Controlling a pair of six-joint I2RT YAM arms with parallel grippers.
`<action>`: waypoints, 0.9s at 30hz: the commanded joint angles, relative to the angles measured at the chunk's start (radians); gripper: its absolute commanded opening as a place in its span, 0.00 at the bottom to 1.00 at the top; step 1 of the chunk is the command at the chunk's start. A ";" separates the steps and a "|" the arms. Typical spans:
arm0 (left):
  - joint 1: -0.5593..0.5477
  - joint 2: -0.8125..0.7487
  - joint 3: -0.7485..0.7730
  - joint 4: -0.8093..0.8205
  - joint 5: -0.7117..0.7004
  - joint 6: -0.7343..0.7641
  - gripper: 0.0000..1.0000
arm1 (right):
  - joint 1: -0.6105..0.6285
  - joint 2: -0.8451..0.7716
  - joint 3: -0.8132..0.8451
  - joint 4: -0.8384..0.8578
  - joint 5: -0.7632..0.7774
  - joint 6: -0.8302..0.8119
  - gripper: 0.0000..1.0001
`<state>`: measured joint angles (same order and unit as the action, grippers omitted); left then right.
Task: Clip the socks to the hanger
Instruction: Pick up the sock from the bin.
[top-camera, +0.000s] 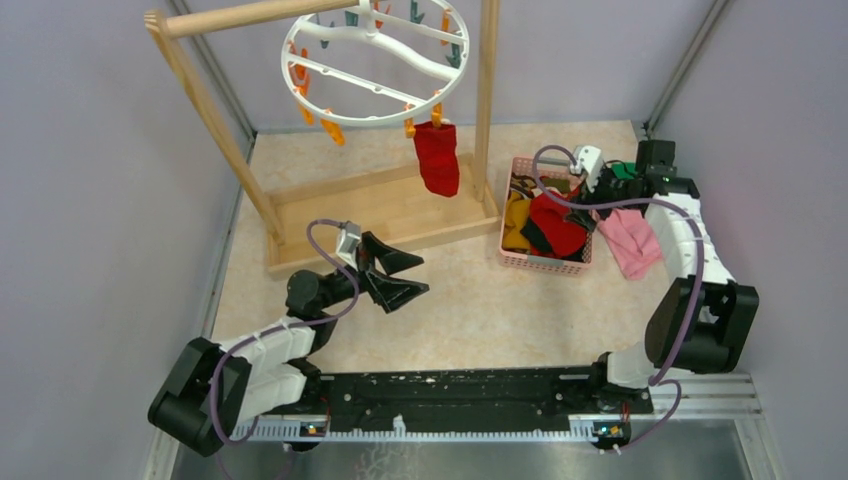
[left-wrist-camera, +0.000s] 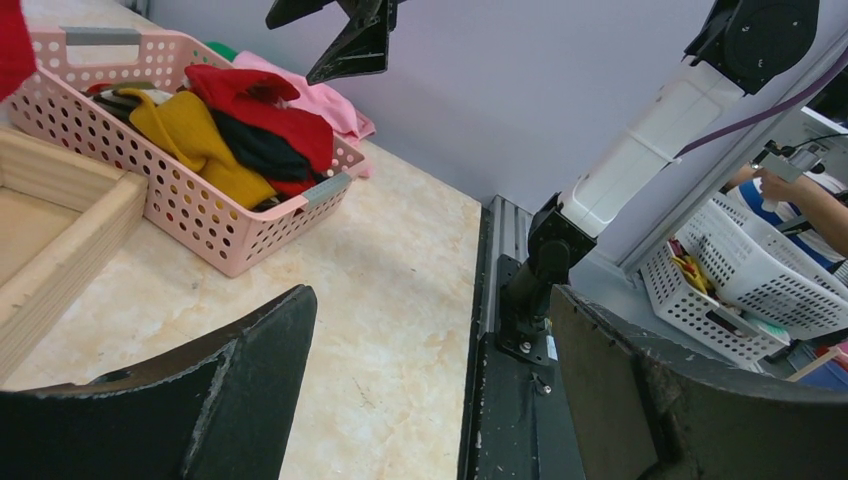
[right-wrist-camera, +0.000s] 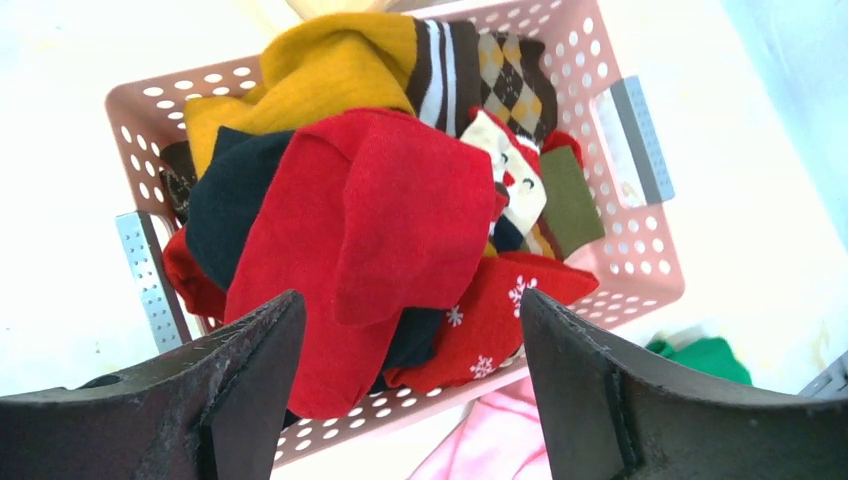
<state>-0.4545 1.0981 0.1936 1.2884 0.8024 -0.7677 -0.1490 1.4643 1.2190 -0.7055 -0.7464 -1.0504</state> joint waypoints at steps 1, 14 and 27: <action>-0.005 -0.038 -0.009 0.017 -0.007 0.039 0.92 | -0.006 -0.031 0.002 0.004 -0.120 -0.118 0.79; -0.006 -0.062 -0.006 -0.020 -0.017 0.052 0.93 | 0.051 0.008 -0.082 0.202 0.000 0.109 0.58; -0.104 -0.093 0.005 0.013 -0.063 0.214 0.91 | 0.057 -0.122 0.100 0.000 -0.027 0.057 0.00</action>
<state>-0.5148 1.0428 0.1867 1.2526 0.7624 -0.6666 -0.1001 1.4288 1.1610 -0.6086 -0.7204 -0.9688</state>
